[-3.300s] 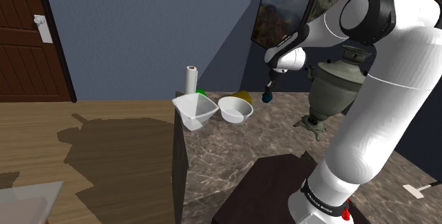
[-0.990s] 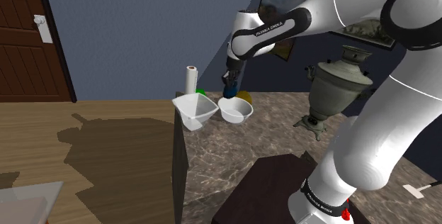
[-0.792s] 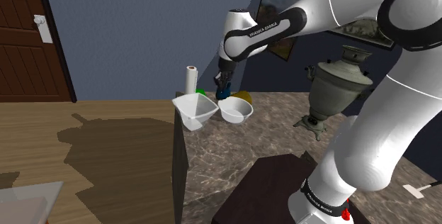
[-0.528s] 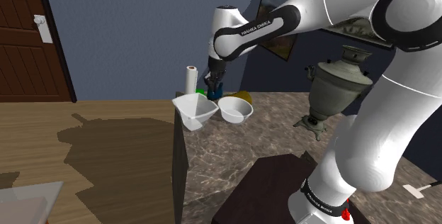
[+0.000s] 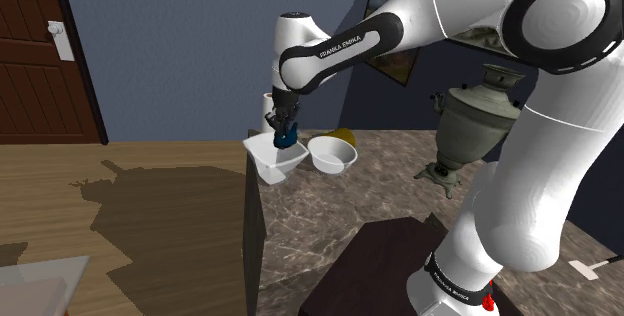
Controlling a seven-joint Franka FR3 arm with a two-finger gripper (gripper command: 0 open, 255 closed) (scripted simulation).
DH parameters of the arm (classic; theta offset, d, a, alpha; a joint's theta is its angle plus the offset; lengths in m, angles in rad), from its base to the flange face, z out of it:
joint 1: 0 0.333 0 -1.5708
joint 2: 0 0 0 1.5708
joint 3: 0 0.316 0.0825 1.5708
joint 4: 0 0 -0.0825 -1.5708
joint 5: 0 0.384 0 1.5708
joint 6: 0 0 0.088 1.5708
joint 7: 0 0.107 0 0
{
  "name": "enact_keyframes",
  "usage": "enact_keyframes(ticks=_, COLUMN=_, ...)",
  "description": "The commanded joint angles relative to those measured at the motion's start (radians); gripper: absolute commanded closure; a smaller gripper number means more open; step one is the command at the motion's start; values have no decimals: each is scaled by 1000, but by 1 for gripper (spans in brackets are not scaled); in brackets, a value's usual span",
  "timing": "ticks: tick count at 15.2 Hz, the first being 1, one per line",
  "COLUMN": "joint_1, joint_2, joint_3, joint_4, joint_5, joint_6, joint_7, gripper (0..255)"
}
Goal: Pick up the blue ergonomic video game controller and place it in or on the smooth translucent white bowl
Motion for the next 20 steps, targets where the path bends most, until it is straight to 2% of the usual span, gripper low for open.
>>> enact_keyframes(ticks=1, joint_1=0, joint_2=12, joint_3=0, joint_4=-12, joint_5=-2, joint_6=23, joint_7=5, gripper=255)
enact_keyframes(ticks=10, joint_1=-3, joint_2=78, joint_3=-1, joint_4=-56, joint_5=-8, joint_6=134, joint_7=20, gripper=255)
enact_keyframes(ticks=17, joint_1=-4, joint_2=78, joint_3=0, joint_4=-56, joint_5=-8, joint_6=134, joint_7=20, gripper=255)
enact_keyframes(ticks=18, joint_1=-4, joint_2=76, joint_3=0, joint_4=-59, joint_5=-9, joint_6=134, joint_7=20, gripper=0)
enact_keyframes(ticks=20, joint_1=-3, joint_2=75, joint_3=0, joint_4=-60, joint_5=-9, joint_6=134, joint_7=22, gripper=0)
